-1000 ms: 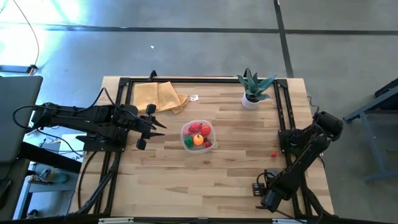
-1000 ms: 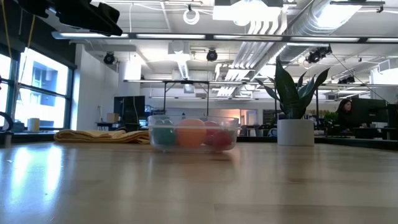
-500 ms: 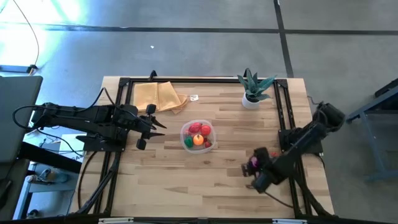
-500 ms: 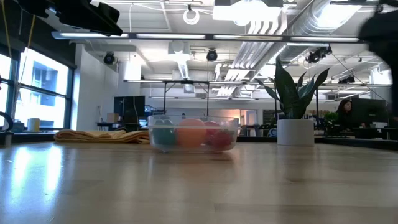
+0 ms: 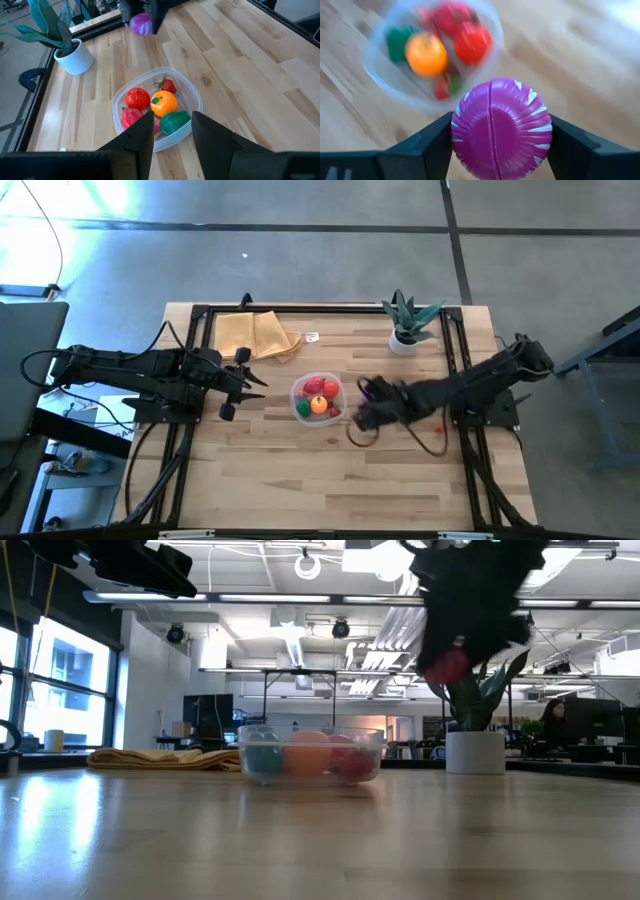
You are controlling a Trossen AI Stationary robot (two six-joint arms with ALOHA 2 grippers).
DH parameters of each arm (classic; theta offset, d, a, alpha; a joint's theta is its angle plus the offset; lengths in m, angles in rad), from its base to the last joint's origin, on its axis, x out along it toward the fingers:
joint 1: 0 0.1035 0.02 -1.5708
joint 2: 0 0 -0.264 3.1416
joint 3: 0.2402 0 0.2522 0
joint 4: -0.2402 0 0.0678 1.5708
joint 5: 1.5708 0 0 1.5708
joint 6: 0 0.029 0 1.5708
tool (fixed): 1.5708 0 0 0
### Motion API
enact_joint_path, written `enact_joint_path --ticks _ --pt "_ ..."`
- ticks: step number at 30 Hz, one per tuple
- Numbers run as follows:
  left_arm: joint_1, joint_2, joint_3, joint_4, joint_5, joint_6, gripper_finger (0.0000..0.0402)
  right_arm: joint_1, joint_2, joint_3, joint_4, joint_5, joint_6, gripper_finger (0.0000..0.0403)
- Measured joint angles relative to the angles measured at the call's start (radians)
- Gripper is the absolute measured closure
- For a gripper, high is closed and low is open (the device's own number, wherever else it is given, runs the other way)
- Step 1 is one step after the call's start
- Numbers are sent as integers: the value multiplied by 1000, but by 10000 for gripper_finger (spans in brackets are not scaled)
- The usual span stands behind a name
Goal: Pick and placing Produce into tupperware
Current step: Put the purple onion into the transparent bin
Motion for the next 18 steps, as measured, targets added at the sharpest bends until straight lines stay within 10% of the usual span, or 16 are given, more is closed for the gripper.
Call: enact_joint_path --ticks 8,18 --pt "0 0 0 0 0 0 282 -221 24 20 343 -150 -472 153" --pt "0 0 0 0 0 0 282 -369 179 50 573 -379 -650 153"
